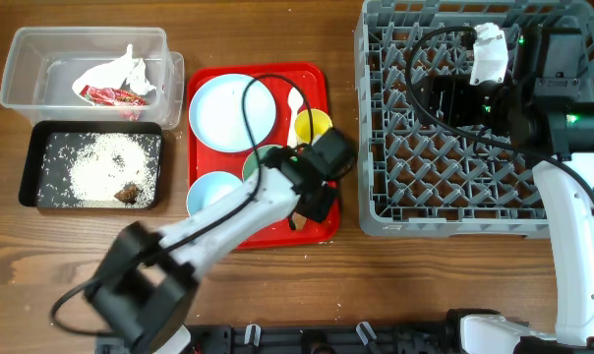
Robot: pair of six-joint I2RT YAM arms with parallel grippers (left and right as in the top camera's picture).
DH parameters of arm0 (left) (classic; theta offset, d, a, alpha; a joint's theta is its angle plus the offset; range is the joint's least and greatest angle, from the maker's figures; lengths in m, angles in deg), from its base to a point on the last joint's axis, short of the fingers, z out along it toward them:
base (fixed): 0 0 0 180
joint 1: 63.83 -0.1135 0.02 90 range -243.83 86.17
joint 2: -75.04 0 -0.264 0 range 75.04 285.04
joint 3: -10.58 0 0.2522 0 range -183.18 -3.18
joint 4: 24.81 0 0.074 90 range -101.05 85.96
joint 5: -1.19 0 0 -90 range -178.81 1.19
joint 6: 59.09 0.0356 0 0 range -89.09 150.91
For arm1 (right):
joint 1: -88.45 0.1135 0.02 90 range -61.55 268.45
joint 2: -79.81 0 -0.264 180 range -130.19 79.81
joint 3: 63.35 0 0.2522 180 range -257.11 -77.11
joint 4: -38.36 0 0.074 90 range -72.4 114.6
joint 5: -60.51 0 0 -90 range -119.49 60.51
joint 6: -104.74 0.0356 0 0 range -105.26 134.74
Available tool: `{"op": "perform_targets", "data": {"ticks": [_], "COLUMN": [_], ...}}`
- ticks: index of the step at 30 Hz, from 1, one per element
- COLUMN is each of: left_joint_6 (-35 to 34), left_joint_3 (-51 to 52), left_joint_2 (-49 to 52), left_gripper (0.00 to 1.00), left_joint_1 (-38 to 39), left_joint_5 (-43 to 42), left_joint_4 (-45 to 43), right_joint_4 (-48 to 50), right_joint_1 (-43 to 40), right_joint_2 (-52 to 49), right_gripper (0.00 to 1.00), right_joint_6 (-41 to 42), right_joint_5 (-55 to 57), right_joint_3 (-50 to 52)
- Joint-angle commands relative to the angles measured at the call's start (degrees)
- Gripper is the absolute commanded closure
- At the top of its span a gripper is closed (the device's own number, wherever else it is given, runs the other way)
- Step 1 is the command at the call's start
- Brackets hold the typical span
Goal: Sort waste into correct bins and load items into the dishwasher rack
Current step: 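Return the small blue bowl to the red tray with the left gripper, then grasp the carrot with the left gripper and drop it on the black tray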
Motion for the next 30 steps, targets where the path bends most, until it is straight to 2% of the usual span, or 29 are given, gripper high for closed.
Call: {"op": "perform_targets", "data": {"ticks": [1, 8, 13, 17, 20, 21, 22, 25, 30], "left_joint_6": [1.2, 1.2, 1.2, 1.2, 1.2, 1.2, 1.1, 1.1, -3.6], "left_joint_3": [0.0, 0.0, 0.9, 1.0, 1.0, 0.9, 0.7, -5.0, -31.0], "left_joint_2": [4.8, 7.3, 9.8, 10.7, 10.7, 10.6, 10.6, 9.4, 8.3], "left_gripper": [0.38, 0.38, 0.47, 0.63, 0.84, 0.96, 0.96, 0.96, 0.96], "left_joint_1": [0.1, 0.2, 0.2, 0.2, 0.2, 0.2, 0.2, 0.2, -1.0], "left_joint_5": [0.3, -1.4, -2.2, -2.0, -2.0, -1.9, -1.7, -1.8, -1.6], "left_joint_4": [-1.1, -4.2, -5.9, -5.9, -5.8, -5.8, -5.5, -0.1, 14.9], "right_joint_4": [-0.1, 0.0, 0.0, 0.0, 0.0, 0.0, 0.0, 0.0, 0.2], "right_joint_1": [0.3, 0.3, 0.3, 0.3, 0.3, 0.3, 0.3, 0.3, 0.3], "right_joint_2": [-0.4, -0.4, -0.4, -0.4, -0.4, -0.4, -0.4, -0.4, -0.4], "right_gripper": [0.00, 0.00, 0.00, 0.00, 0.00, 0.00, 0.00, 0.00, 0.00], "right_joint_6": [-0.5, -0.5, -0.5, -0.6, -0.6, -0.6, -0.6, -0.6, -0.5], "right_joint_5": [0.4, 0.4, 0.4, 0.4, 0.4, 0.4, 0.4, 0.4, 0.4], "right_joint_3": [-1.1, -1.1, -1.1, -1.1, -1.1, -1.1, -1.1, -1.1, -1.1]}}
